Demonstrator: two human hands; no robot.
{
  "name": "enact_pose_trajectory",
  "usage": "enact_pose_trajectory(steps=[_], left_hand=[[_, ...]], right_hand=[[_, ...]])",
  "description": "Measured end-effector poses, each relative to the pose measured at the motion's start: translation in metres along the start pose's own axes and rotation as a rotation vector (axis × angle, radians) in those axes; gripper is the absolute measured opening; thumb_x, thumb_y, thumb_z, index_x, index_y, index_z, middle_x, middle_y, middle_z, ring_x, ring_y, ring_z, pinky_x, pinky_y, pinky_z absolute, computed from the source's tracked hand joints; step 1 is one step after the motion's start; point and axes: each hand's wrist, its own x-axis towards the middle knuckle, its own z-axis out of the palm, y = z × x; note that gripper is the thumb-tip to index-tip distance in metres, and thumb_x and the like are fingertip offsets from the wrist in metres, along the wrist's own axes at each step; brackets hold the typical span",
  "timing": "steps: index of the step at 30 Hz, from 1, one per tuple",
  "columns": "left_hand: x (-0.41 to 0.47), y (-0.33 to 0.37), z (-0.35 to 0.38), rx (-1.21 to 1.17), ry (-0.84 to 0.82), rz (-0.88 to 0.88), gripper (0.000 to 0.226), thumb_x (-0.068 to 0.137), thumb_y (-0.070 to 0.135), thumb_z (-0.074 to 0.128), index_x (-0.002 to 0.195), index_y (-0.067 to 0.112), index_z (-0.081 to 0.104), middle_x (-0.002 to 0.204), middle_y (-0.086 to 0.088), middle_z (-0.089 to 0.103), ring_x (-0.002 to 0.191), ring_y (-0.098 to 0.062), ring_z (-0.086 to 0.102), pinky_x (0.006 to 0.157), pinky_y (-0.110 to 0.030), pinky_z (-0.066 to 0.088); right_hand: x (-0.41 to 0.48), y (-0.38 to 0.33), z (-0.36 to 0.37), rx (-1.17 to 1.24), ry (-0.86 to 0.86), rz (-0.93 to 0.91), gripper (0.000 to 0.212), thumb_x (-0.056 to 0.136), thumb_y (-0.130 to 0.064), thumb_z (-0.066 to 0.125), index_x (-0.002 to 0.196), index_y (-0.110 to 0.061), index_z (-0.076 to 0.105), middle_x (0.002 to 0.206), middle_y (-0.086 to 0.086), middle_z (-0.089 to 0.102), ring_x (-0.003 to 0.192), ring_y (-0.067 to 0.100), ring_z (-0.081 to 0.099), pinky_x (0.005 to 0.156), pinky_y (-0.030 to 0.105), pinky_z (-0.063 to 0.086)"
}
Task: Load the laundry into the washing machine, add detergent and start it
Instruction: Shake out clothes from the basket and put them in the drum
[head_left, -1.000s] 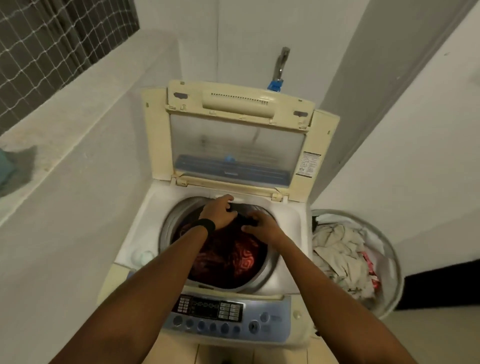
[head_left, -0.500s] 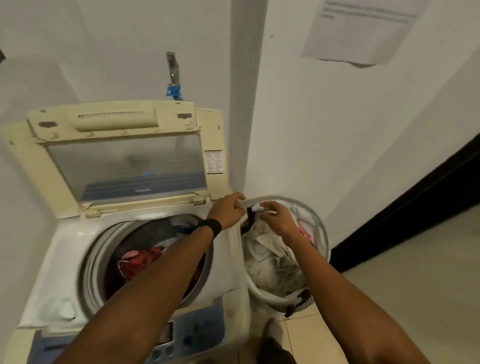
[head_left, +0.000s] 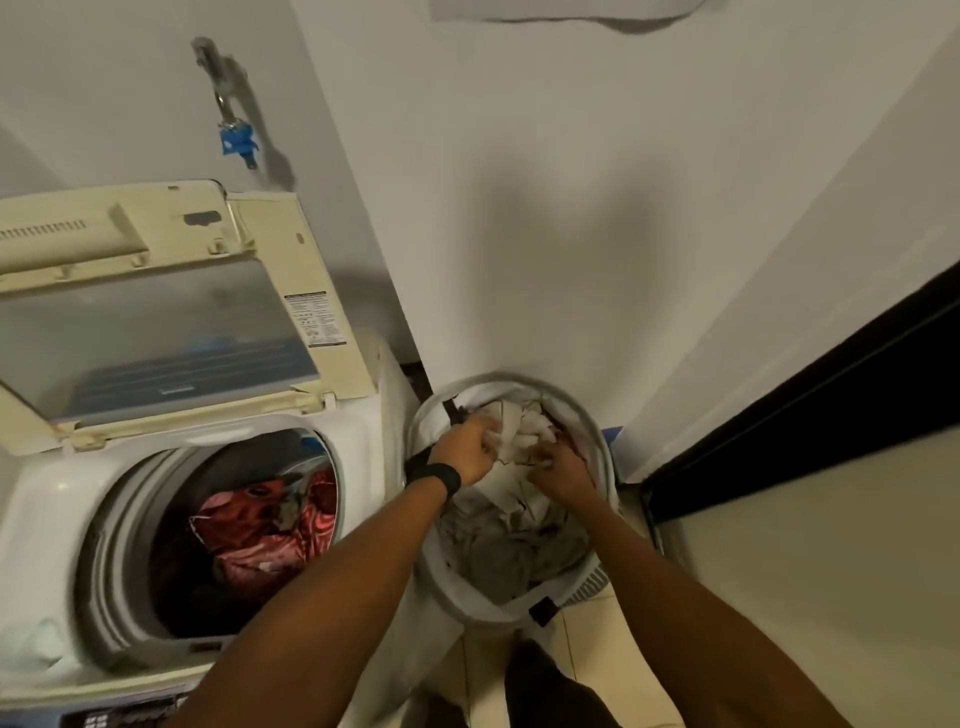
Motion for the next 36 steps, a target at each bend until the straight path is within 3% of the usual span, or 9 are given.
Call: enact_pose_trajectory(steps=[2, 6, 12, 17, 22, 26, 28, 32, 36], left_hand=[[0.01, -0.013, 0.014, -0.001, 0.003, -0.07, 0.031, 0.094, 0.012, 0.06, 0.124, 0.02, 0.068, 0.105, -0.002, 0.073, 0.102, -0.025, 0.069, 0.094, -0.036, 0.056], [0.019, -0.038, 0.033, -0.042, -0.015, -0.226, 0.051, 0.09, 0.014, 0.063, 0.139, 0.026, 0.058, 0.127, -0.005, 0.068, 0.116, -0.03, 0.065, 0.1, -0.039, 0.054], [0.032, -0.049, 0.073, -0.685, 0.152, -0.537, 0.09, 0.069, 0.023, 0.089, 0.149, 0.016, 0.047, 0.144, -0.006, 0.057, 0.13, -0.028, 0.056, 0.113, -0.046, 0.046], [0.027, -0.035, 0.066, -0.94, 0.366, -0.671, 0.027, 0.087, 0.01, 0.078, 0.108, 0.013, 0.062, 0.125, -0.018, 0.066, 0.115, -0.035, 0.063, 0.106, -0.049, 0.052], [0.015, -0.02, 0.032, -0.867, 0.389, -0.473, 0.023, 0.1, 0.004, 0.058, 0.085, 0.016, 0.071, 0.108, -0.013, 0.071, 0.108, -0.034, 0.064, 0.098, -0.039, 0.055], [0.01, 0.014, 0.004, -0.997, 0.356, -0.334, 0.016, 0.104, 0.011, 0.058, 0.094, 0.014, 0.071, 0.108, -0.018, 0.072, 0.07, -0.022, 0.058, 0.047, -0.024, 0.048], [0.005, 0.033, -0.009, -1.081, 0.311, -0.286, 0.015, 0.106, 0.011, 0.054, 0.099, 0.013, 0.067, 0.108, -0.017, 0.071, 0.066, -0.02, 0.057, 0.037, -0.02, 0.043], [-0.004, 0.06, -0.031, -1.153, 0.285, -0.188, 0.017, 0.105, 0.005, 0.054, 0.106, 0.011, 0.069, 0.098, -0.017, 0.067, 0.074, -0.023, 0.065, 0.058, -0.031, 0.059], [-0.018, 0.083, -0.06, -1.13, 0.21, -0.047, 0.02, 0.106, 0.004, 0.049, 0.114, 0.01, 0.066, 0.091, -0.014, 0.063, 0.079, -0.024, 0.063, 0.072, -0.037, 0.058]], right_hand=[[0.005, 0.005, 0.008, -0.091, -0.027, 0.016, 0.043, 0.091, -0.017, 0.065, 0.132, -0.006, 0.064, 0.134, 0.017, 0.063, 0.128, 0.034, 0.056, 0.103, 0.029, 0.043], [0.02, 0.02, 0.029, -0.277, 0.004, -0.098, 0.05, 0.082, -0.033, 0.072, 0.129, -0.021, 0.064, 0.133, 0.009, 0.063, 0.128, 0.031, 0.053, 0.112, 0.044, 0.039], [0.017, 0.027, 0.022, -0.14, 0.085, -0.082, 0.013, 0.089, -0.015, 0.068, 0.099, -0.006, 0.069, 0.098, 0.013, 0.07, 0.093, 0.029, 0.064, 0.077, 0.031, 0.047], [0.008, 0.025, 0.008, -0.052, 0.138, -0.097, 0.017, 0.097, -0.027, 0.064, 0.106, -0.011, 0.065, 0.1, 0.006, 0.066, 0.093, 0.024, 0.063, 0.078, 0.03, 0.046], [-0.003, 0.01, 0.0, 0.061, 0.261, -0.091, 0.056, 0.094, -0.043, 0.064, 0.139, -0.013, 0.052, 0.136, 0.011, 0.06, 0.124, 0.03, 0.057, 0.106, 0.05, 0.048], [-0.024, -0.015, -0.002, 0.314, 0.389, -0.178, 0.041, 0.092, -0.06, 0.065, 0.115, -0.026, 0.06, 0.107, -0.011, 0.066, 0.099, 0.007, 0.064, 0.09, 0.034, 0.053], [-0.035, -0.029, -0.002, 0.363, 0.357, -0.235, 0.046, 0.087, -0.067, 0.067, 0.111, -0.028, 0.06, 0.103, -0.016, 0.067, 0.095, -0.001, 0.063, 0.086, 0.026, 0.052], [-0.044, -0.033, 0.004, 0.198, 0.351, -0.303, 0.073, 0.081, -0.061, 0.077, 0.138, -0.027, 0.047, 0.127, -0.013, 0.06, 0.112, 0.001, 0.058, 0.096, 0.021, 0.049], [-0.055, -0.038, -0.003, 0.213, 0.432, -0.224, 0.024, 0.1, -0.035, 0.062, 0.118, -0.02, 0.056, 0.099, 0.0, 0.069, 0.09, 0.019, 0.067, 0.076, 0.031, 0.051]])
